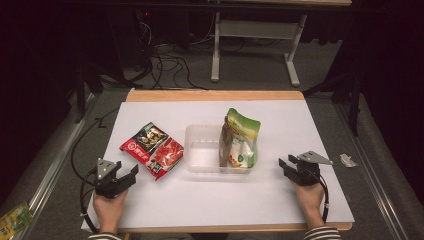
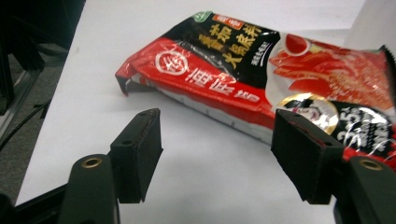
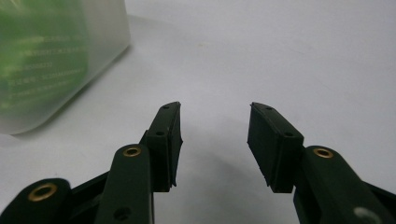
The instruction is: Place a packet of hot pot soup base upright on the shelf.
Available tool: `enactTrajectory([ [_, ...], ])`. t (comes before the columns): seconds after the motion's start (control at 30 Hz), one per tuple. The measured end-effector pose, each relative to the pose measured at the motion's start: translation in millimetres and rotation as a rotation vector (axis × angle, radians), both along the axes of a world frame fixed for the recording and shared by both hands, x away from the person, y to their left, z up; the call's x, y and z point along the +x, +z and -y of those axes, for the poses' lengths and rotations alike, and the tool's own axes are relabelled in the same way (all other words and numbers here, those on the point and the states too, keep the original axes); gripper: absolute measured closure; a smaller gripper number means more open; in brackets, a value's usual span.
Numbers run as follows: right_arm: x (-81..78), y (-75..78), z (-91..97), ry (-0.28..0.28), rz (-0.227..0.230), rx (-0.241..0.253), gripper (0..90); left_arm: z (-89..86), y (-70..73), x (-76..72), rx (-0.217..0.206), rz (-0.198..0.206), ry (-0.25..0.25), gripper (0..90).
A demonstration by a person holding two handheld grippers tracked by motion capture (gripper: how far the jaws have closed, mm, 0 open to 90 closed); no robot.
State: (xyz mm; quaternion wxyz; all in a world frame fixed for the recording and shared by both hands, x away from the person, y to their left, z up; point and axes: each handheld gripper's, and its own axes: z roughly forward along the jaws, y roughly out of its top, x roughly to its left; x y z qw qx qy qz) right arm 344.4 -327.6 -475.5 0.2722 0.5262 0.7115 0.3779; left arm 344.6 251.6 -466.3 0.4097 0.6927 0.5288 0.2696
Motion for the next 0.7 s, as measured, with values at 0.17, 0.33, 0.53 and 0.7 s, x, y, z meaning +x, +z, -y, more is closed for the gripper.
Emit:
enactTrajectory([
  [0.17, 1.1, -0.7, -0.7, 0.007, -0.006, -0.012, 54.0, 2.9, 8.6, 7.0, 0.041, -0.012, -0.008, 31.8],
  [0.33, 1.2, -1.8, -2.4, -0.001, -0.011, -0.022, 53.3, 3.2, 17.3, 19.4, 0.075, -0.020, -0.009, 31.3],
  [0.53, -0.1, -2.3, -6.1, 0.003, 0.004, -0.058, 53.3, -2.4, 11.0, 38.4, 0.088, -0.042, 0.025, 31.4],
  [0.7, 0.4, -2.3, -5.6, -0.006, -0.008, -0.055, 53.5, -7.8, 1.9, 55.2, 0.068, -0.051, 0.061, 32.5],
])
